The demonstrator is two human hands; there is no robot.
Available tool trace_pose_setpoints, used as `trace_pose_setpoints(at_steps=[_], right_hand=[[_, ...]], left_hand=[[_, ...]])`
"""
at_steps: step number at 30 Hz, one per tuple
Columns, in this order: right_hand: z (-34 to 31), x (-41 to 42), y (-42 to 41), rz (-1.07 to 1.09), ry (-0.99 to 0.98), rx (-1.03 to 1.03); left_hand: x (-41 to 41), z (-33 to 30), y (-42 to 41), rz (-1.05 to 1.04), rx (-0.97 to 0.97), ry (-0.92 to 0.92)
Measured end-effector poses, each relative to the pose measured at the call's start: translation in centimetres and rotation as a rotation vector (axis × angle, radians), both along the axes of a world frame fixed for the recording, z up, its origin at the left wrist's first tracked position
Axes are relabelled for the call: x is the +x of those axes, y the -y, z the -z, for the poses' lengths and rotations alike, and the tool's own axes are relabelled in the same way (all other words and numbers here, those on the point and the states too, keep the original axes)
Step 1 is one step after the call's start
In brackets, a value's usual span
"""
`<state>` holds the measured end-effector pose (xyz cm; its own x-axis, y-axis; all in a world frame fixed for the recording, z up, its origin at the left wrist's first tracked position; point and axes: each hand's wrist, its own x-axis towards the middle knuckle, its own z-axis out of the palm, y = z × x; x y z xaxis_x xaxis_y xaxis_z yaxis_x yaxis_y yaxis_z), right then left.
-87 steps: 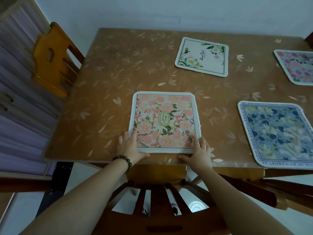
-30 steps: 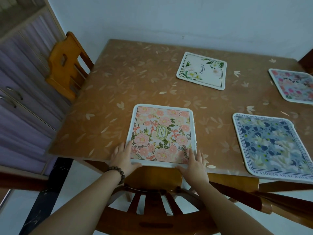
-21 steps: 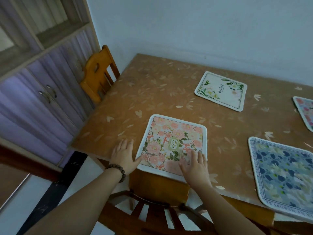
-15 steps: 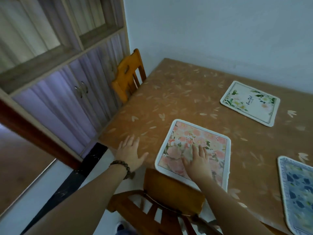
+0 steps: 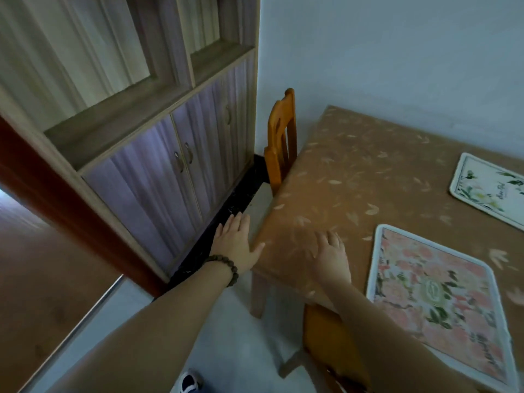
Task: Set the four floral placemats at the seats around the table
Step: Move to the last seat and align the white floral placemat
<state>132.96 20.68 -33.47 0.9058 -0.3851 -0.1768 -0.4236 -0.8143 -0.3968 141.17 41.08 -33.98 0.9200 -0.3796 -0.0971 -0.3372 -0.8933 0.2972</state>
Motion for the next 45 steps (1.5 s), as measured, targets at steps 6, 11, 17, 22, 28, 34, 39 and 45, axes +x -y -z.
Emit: trace_pose_setpoints(at_steps=[6,11,17,22,28,34,39,45], right_hand=[[-1.6,5.4,-5.2,0.146,-0.001,-0.022],[-3.3,9.4,-4.6,0.291,0.039,-0.044],[-2.9,15.2,-2.8,0.409,0.066,-0.07],[-1.8,21.9,0.7,0.499,0.084,-0.066],[-0.9,29.6,7.0,0.654,0.059,0.018],[-1.1,32.4,10.7,0.811,0.077,0.086],[-1.1,30.9,14.6,1.019,0.061,0.088],[-1.0,30.9,17.7,1.228,0.046,0.075]], left_hand=[[7.6,-2.2,-3.7,0.155,-0.007,0.004],[13.9,-3.7,-3.6,0.232,-0.034,0.053],[20.7,-3.8,0.0,0.378,-0.049,0.116],[28.5,-3.3,4.9,0.478,-0.038,0.154],[39.5,-5.1,14.1,0.6,-0.018,0.149],[45.2,-6.3,22.9,0.738,0.013,0.154],[45.0,-4.7,30.0,0.897,0.067,0.113],[45.7,-3.0,38.6,1.105,0.075,0.089]])
